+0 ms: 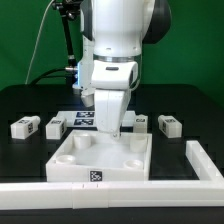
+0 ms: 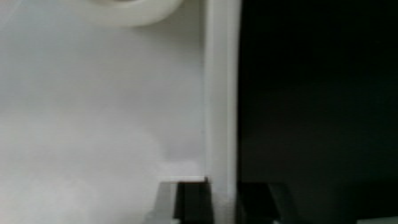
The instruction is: Assemble one leg
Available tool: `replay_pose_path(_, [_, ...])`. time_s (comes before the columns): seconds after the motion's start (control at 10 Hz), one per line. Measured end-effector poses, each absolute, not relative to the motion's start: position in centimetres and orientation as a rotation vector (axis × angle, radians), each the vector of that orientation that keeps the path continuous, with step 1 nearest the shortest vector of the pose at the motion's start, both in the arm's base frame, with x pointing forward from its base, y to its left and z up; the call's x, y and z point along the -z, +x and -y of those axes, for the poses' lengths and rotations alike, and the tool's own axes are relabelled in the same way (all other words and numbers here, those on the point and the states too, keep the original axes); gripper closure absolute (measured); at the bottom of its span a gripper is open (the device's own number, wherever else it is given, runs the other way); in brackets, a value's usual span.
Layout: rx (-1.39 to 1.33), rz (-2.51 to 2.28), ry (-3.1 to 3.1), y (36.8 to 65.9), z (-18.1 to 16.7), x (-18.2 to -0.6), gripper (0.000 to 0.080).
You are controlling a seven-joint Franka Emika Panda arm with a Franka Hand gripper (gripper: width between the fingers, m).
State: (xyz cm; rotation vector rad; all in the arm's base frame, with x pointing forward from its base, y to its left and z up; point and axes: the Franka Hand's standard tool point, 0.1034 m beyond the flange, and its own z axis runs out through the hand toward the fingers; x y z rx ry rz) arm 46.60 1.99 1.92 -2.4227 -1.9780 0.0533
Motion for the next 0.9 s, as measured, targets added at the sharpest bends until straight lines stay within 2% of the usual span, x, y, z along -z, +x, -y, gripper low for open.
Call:
replay_pose_path(0.6, [-0.055, 1.992, -2.411, 46.6, -2.0, -1.9, 0.0744])
replay_pose_path(0.9, [-0.067, 2.13, -2.289, 48.2, -3.5, -1.9, 0.0742])
